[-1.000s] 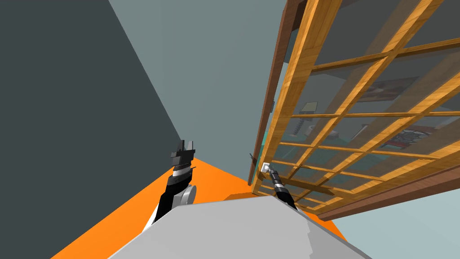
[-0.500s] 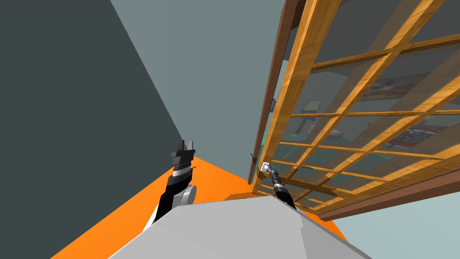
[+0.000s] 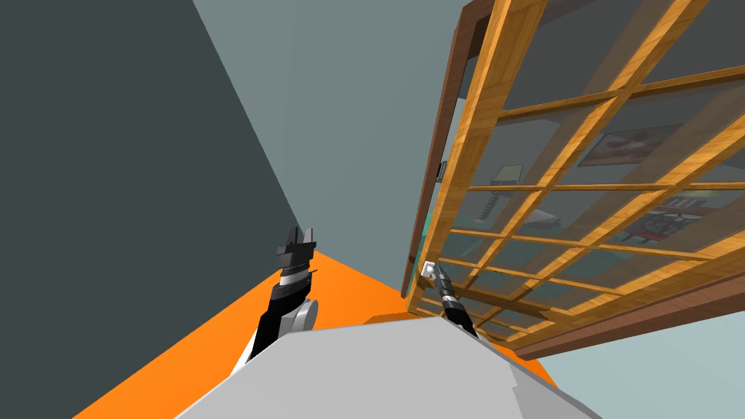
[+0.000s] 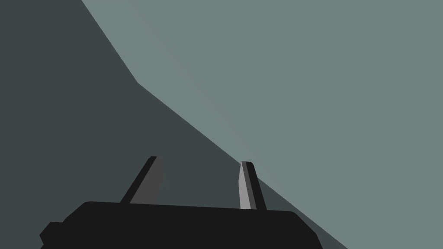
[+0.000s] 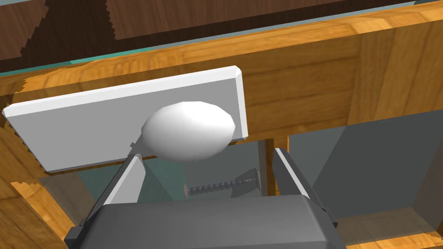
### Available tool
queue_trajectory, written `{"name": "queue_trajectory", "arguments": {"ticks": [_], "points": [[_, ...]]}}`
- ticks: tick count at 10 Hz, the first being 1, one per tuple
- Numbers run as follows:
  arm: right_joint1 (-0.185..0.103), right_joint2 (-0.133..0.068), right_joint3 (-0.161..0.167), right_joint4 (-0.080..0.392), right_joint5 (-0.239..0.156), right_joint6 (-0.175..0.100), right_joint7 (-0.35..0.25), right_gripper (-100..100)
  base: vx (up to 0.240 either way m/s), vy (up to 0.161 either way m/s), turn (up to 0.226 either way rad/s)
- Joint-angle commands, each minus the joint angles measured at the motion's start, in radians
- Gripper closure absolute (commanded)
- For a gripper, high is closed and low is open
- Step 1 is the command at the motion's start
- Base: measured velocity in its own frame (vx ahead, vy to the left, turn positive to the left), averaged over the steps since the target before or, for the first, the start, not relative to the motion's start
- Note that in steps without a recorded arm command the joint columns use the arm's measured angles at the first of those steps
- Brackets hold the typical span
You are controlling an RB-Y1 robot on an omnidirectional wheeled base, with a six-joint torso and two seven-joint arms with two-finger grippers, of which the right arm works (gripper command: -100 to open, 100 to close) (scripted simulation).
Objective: Pull the door open
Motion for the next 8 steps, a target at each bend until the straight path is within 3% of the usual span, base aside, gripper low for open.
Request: {"name": "queue_trajectory", "arguments": {"ticks": [1,8], "points": [[-0.001,0.007,0.006,-0.006,-0.013,0.007,-0.041,-100,-0.065,0.001,0.039],[-0.018,0.030,0.028,-0.018,-0.075,0.022,-0.214,-100,-0.061,-0.011,0.029]]}}
